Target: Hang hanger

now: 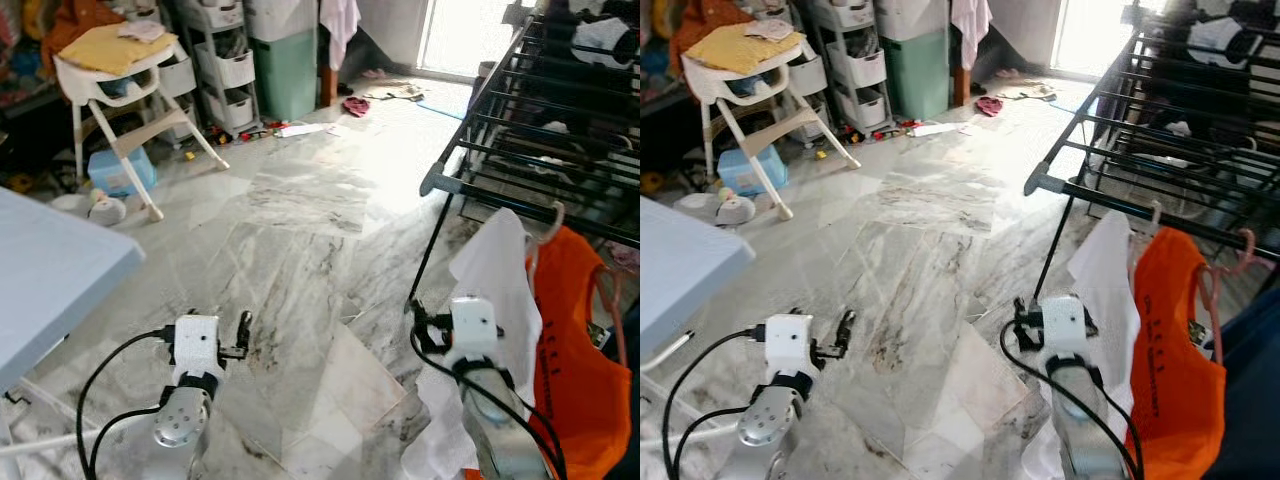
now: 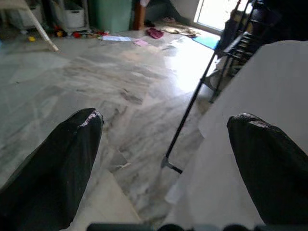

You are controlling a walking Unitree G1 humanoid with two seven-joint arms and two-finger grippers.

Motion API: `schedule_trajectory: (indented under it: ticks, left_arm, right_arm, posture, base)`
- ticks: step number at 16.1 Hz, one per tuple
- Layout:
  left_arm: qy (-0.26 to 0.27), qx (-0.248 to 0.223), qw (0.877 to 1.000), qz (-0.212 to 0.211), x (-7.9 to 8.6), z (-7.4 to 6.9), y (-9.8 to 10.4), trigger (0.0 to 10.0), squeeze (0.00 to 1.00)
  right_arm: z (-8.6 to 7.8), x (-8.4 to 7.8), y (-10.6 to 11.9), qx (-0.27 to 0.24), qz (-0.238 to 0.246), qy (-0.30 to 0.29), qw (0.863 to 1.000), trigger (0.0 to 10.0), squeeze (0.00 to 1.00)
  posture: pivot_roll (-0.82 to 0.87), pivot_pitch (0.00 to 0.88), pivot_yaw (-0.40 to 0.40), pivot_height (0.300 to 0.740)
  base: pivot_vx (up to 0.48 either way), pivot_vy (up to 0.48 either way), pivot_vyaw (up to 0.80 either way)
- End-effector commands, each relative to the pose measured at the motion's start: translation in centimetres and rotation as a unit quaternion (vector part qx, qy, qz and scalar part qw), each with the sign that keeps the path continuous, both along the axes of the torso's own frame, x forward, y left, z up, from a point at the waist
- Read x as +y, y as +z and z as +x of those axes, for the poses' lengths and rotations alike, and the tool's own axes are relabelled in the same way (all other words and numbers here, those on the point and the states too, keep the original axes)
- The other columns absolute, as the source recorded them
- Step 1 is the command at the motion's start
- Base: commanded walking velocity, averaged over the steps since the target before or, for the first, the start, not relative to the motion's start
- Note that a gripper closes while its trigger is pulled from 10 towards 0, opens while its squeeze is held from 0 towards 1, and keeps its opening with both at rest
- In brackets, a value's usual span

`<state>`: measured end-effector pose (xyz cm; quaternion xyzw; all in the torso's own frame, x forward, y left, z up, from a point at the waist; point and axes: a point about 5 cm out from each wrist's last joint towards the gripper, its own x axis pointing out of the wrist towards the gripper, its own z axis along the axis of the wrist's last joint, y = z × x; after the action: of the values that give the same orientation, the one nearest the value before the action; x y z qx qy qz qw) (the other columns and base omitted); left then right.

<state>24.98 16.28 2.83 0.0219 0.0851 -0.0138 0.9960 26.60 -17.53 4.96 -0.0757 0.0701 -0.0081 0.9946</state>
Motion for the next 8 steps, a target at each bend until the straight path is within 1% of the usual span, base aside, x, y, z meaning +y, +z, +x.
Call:
schedule_trajectory:
  ticks: [1,2,4,6,8]
  left_arm:
    - [-0.009,0.012,1.000,-0.002,-0.12,-0.06,-0.32,10.0,0.00]
    - [-0.015,0.016,1.000,-0.011,-0.39,-0.14,-0.43,10.0,0.00]
    - [-0.019,0.022,0.999,-0.012,-0.57,-0.37,-0.74,10.0,0.00]
    - [-0.014,0.027,0.999,-0.024,-0.47,-0.16,-0.80,10.0,0.00]
    - [-0.015,0.030,0.999,-0.026,-0.40,-0.02,-0.82,10.0,0.00]
  right_arm:
    - [0.18,-0.40,1.17,-0.019,-0.002,-0.018,1.000,10.0,0.00]
    - [0.04,-0.43,1.23,-0.017,-0.001,-0.022,1.000,10.0,0.00]
    - [-0.27,-0.40,1.18,-0.013,-0.002,-0.024,1.000,10.0,0.00]
    - [-0.54,-0.38,1.18,-0.010,-0.002,-0.024,1.000,10.0,0.00]
    - [-0.56,-0.36,1.35,-0.008,-0.003,-0.024,1.000,10.0,0.00]
  posture:
    - [-0.09,0.000,0.062,0.740]
    - [-0.10,0.000,0.064,0.740]
    - [-0.10,0.000,0.066,0.740]
    - [-0.11,0.000,0.062,0.740]
    - [-0.11,0.000,0.061,0.740]
  base:
    - [0.000,0.000,0.00]
    - [0.000,0.000,-0.48]
    - [0.000,0.000,-0.80]
    - [0.000,0.000,-0.80]
    - [0.000,0.000,-0.80]
